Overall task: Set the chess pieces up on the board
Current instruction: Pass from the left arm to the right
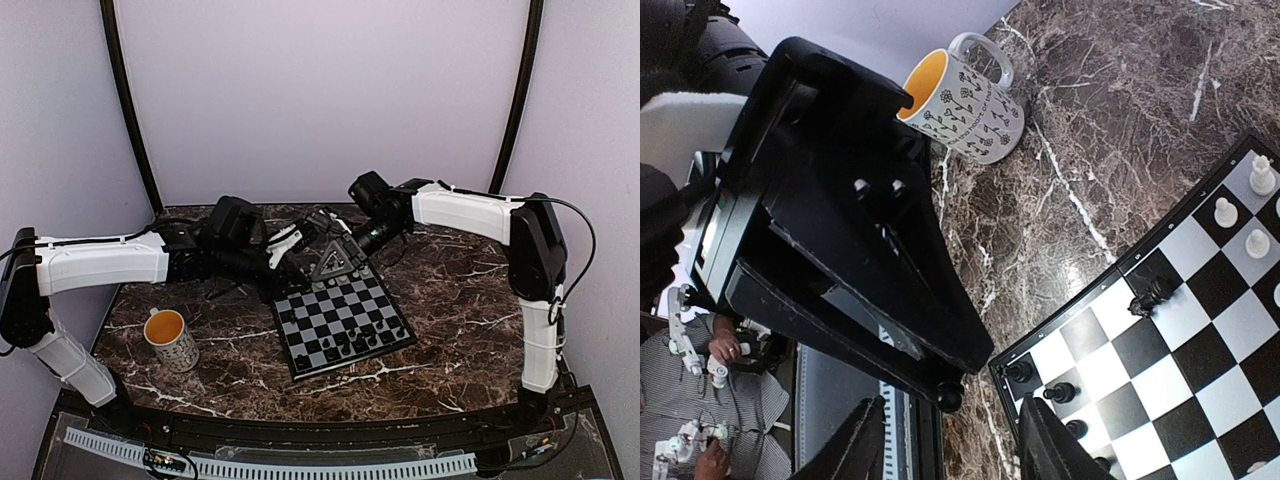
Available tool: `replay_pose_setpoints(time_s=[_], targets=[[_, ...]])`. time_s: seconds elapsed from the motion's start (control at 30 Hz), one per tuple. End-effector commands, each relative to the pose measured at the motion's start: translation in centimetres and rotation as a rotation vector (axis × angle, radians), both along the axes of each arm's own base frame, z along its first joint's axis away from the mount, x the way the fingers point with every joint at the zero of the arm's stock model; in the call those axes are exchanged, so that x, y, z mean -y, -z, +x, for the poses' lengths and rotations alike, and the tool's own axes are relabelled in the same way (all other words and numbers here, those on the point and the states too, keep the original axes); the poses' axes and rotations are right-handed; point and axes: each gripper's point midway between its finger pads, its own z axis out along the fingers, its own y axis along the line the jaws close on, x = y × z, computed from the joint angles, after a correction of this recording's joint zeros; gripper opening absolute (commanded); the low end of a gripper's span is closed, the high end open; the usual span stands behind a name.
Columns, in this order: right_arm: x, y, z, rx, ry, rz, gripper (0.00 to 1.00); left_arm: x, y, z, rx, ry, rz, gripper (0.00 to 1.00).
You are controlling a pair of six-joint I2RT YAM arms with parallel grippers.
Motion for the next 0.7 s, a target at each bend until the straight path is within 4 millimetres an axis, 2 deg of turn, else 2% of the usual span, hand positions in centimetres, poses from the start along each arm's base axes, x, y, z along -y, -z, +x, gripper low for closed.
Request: replay_pose_setpoints(time_s=[0.0,0.13,0.47,0.67], targets=[[-1.03,-0.83,0.05,-0.009,-0.015,0.037,0.43,0.03,-1.01,-0.32,0.033,0.015,-0.008,0.13],[-1.22,-0.62,0.22,-0.016,-0.01,0.034,0.37,-0.08,-1.2,-0.38,0.041,0.012,-0.01,0.13],[-1.61,-0.25,-0.3,-0.023,-0.022,0.027,0.31,-0.07,-1.31,-0.45,0.045,0.009,-0.011,0.14],[-1.84,-0.01,-0.46,-0.037,-0.028,0.026,0.24,-0.17,-1.35,-0.39,0.051,0.004,-0.011,0.14]])
